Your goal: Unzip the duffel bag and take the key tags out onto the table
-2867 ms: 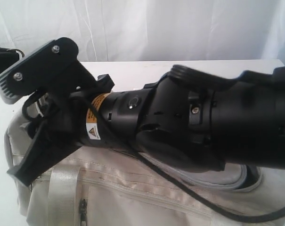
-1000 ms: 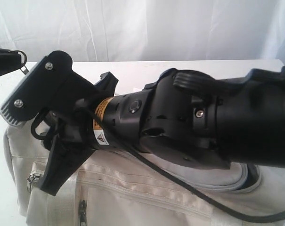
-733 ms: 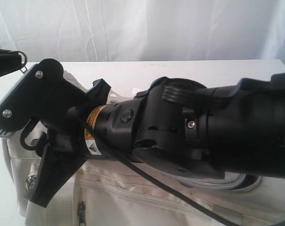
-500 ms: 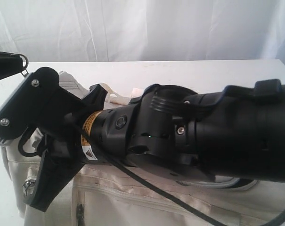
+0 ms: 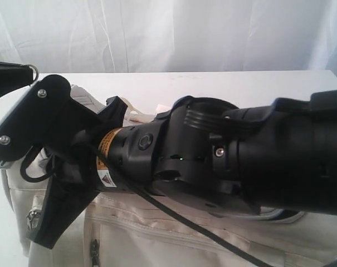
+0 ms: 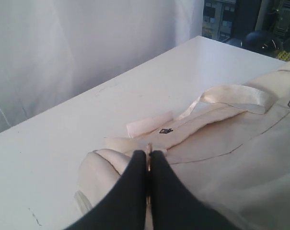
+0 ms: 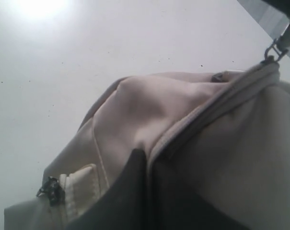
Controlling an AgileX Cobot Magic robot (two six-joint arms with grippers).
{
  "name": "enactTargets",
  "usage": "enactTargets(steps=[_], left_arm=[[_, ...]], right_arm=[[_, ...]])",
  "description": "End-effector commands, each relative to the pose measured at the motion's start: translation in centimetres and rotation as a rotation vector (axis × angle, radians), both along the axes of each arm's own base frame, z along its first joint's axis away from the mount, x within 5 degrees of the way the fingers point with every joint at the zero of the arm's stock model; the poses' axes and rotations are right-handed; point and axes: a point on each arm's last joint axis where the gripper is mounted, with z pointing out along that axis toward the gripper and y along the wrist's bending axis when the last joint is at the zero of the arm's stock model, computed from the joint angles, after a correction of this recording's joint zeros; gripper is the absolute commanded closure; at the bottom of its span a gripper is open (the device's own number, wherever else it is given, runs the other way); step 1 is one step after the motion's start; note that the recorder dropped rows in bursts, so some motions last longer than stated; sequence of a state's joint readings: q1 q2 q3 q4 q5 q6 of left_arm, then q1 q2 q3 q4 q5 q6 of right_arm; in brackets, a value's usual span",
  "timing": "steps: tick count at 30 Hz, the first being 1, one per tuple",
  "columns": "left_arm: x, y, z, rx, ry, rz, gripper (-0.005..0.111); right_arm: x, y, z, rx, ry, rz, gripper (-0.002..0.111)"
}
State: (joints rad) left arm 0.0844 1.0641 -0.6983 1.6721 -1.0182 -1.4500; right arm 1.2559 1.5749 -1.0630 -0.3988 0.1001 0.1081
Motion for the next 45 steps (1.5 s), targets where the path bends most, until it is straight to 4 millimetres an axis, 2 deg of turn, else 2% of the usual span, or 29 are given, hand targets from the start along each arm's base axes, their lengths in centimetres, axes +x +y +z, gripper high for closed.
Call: enactTargets(steps=[1, 8, 13, 21, 29, 33, 39, 42, 45], left_arm=[[2.2, 0.8, 0.1, -0.074, -0.027, 0.107, 0.107], [5.6, 1.0, 1.0, -0.078, -0.025, 0.106, 0.107], [8.5, 1.4, 1.1, -0.080, -0.016, 0.125, 0.107], [13.9, 2.4, -0.9, -0.091, 0.045, 0.205, 0.107], [17.7, 3.0, -3.7, -0.083, 0.111, 0.245, 0.107], [18.5, 3.2, -4.4, -0.076, 0.127, 0.255, 0.107], [18.0, 3.0, -3.7, -0.054, 0.116, 0.237, 0.107], [16.9, 2.5, -2.6, -0.040, 0.133, 0.169, 0.107], [15.4, 2.0, -1.2, -0.013, 0.139, 0.095, 0.107]], right_arm=[[-1.4, 0.0, 0.8, 0.017, -0.005, 0.037, 0.108], [-2.4, 0.2, 0.7, -0.001, -0.013, 0.068, 0.108], [-2.4, 0.0, 0.5, -0.024, -0.011, 0.058, 0.108], [-2.3, 0.0, 0.4, -0.036, -0.007, 0.053, 0.108], [-2.4, -0.2, 0.8, -0.021, -0.011, 0.054, 0.108], [-2.5, -0.6, 1.6, -0.003, -0.017, 0.053, 0.108], [-2.5, -1.2, 2.2, -0.011, -0.021, 0.040, 0.108], [-2.4, -1.4, 1.8, -0.064, -0.025, 0.030, 0.108], [-2.4, -1.3, 1.9, -0.046, -0.031, 0.039, 0.108]])
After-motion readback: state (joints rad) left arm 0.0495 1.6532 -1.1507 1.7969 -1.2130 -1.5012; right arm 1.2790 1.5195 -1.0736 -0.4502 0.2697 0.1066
